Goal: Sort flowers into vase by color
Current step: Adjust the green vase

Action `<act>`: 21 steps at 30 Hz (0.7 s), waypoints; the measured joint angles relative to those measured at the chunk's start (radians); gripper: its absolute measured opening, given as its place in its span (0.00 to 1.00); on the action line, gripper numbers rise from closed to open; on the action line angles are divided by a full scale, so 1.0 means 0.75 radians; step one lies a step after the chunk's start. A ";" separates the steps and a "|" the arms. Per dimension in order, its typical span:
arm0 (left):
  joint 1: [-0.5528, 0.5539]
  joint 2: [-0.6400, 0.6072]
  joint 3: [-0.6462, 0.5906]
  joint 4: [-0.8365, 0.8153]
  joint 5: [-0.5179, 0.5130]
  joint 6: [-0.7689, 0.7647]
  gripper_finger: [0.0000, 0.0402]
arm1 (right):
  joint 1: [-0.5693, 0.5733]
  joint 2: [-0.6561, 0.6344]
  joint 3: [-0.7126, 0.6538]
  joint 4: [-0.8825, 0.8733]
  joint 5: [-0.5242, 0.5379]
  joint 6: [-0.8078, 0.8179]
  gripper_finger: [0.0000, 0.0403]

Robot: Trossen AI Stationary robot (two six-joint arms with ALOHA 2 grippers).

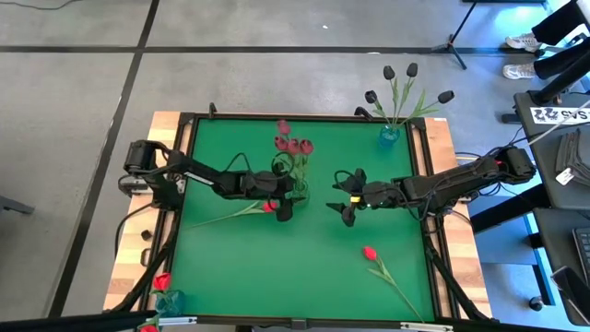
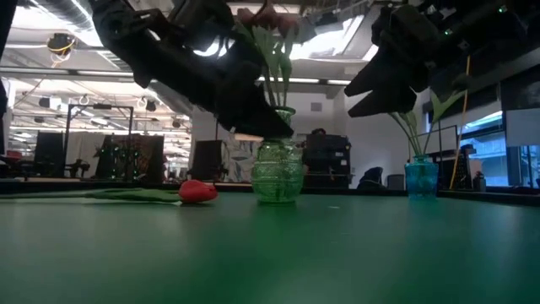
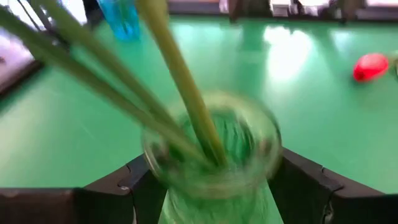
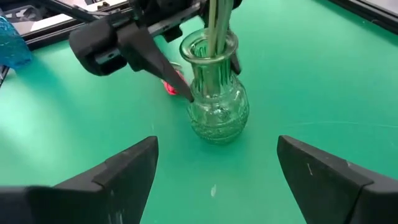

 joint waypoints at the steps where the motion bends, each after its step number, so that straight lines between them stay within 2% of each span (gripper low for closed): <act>1: 0.000 0.000 -0.001 -0.030 0.008 -0.010 0.61 | 0.000 0.000 0.000 -0.001 0.001 0.000 0.82; 8: -0.031 -0.039 0.000 -0.170 -0.040 -0.053 0.61 | 0.000 0.000 0.000 -0.001 0.061 -0.005 0.82; 14: -0.038 -0.108 -0.002 -0.240 -0.066 -0.063 0.61 | 0.000 0.000 0.000 0.002 0.071 -0.004 0.82; 21: -0.039 -0.108 -0.003 -0.301 -0.064 -0.088 0.61 | 0.000 0.001 0.000 -0.003 0.047 0.004 0.82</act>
